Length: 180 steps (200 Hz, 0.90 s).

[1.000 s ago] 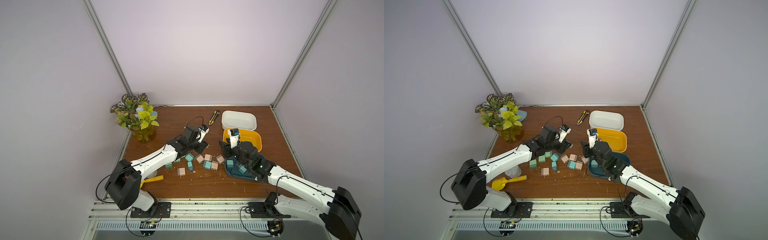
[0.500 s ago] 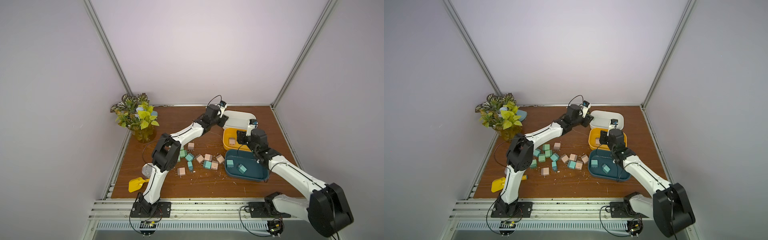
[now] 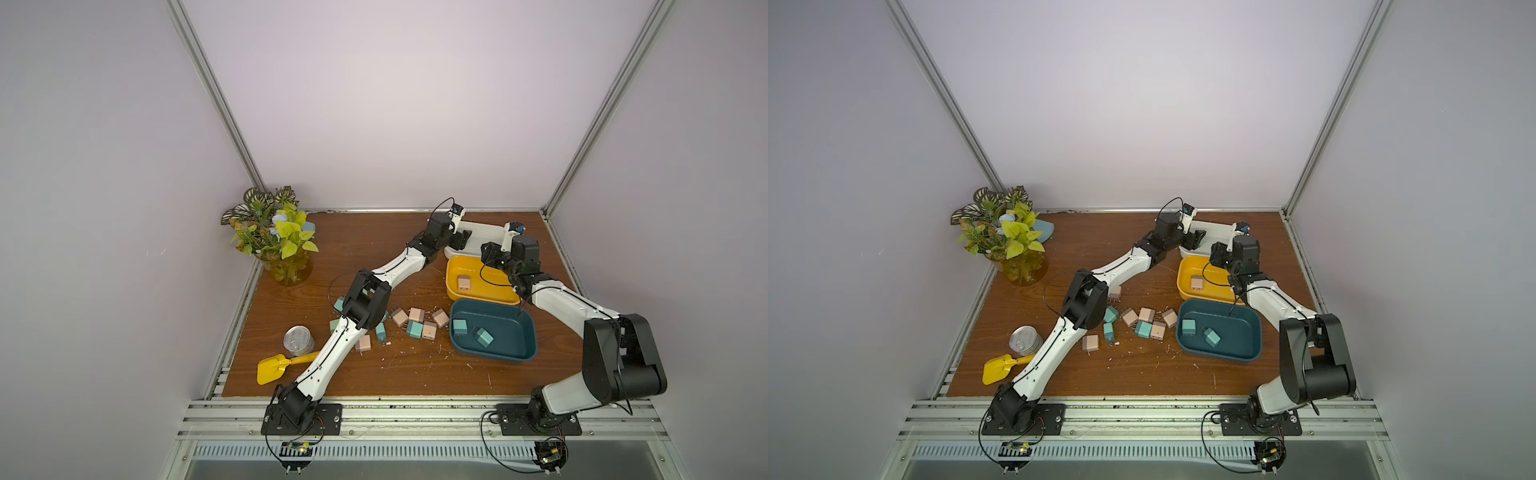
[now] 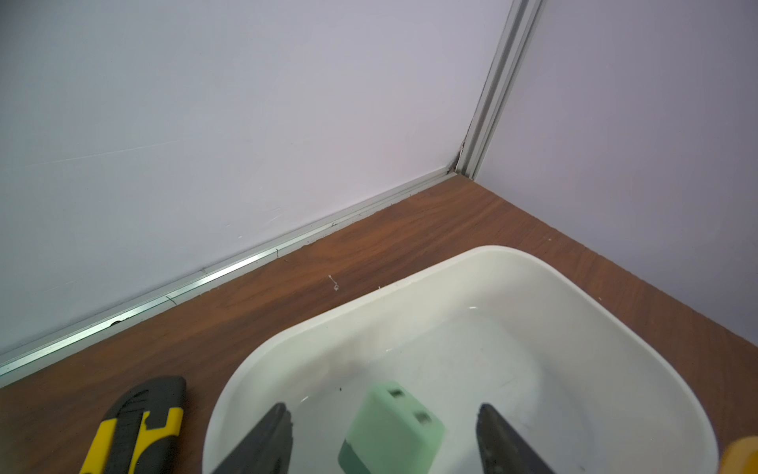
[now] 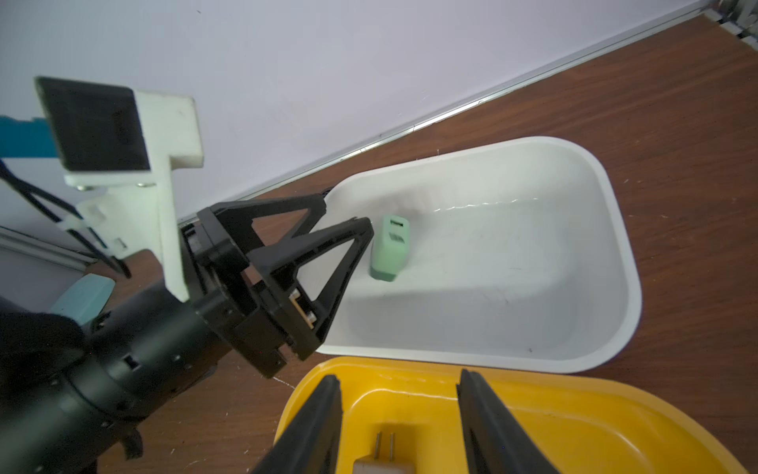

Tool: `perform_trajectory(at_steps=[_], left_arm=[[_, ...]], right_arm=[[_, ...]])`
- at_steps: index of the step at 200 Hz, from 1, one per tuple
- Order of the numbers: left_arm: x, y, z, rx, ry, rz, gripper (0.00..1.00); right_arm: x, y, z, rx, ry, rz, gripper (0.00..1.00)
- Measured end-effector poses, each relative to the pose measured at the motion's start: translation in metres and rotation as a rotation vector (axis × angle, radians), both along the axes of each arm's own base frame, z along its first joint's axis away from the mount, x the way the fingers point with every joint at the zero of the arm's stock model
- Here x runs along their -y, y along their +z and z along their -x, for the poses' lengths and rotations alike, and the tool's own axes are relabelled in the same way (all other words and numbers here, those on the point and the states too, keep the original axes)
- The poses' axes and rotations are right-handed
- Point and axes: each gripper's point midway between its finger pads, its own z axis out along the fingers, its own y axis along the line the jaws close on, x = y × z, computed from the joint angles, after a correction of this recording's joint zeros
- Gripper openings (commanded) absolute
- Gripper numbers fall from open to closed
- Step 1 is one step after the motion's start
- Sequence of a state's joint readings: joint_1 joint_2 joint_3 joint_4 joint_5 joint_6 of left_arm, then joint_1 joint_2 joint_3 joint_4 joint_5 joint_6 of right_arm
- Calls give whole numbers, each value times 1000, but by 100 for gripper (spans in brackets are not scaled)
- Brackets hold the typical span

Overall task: Place the plugs by color into the storage box
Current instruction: Place the plug in the storage box.

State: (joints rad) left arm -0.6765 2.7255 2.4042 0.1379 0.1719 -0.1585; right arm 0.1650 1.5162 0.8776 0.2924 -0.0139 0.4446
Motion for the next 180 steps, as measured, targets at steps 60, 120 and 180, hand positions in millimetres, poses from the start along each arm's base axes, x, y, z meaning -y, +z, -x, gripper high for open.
perform_trajectory(at_steps=[60,120,180], left_arm=[[-1,35,0,59,3,46,71],[-15,118,22,104,-10,102,67],[-53,200,83,105,-51,148,67]], right_arm=[[-10,15,1,21,56,-34,49],[-18,60,23,95,95,-86,49],[-58,100,66,147,212,-128,46]])
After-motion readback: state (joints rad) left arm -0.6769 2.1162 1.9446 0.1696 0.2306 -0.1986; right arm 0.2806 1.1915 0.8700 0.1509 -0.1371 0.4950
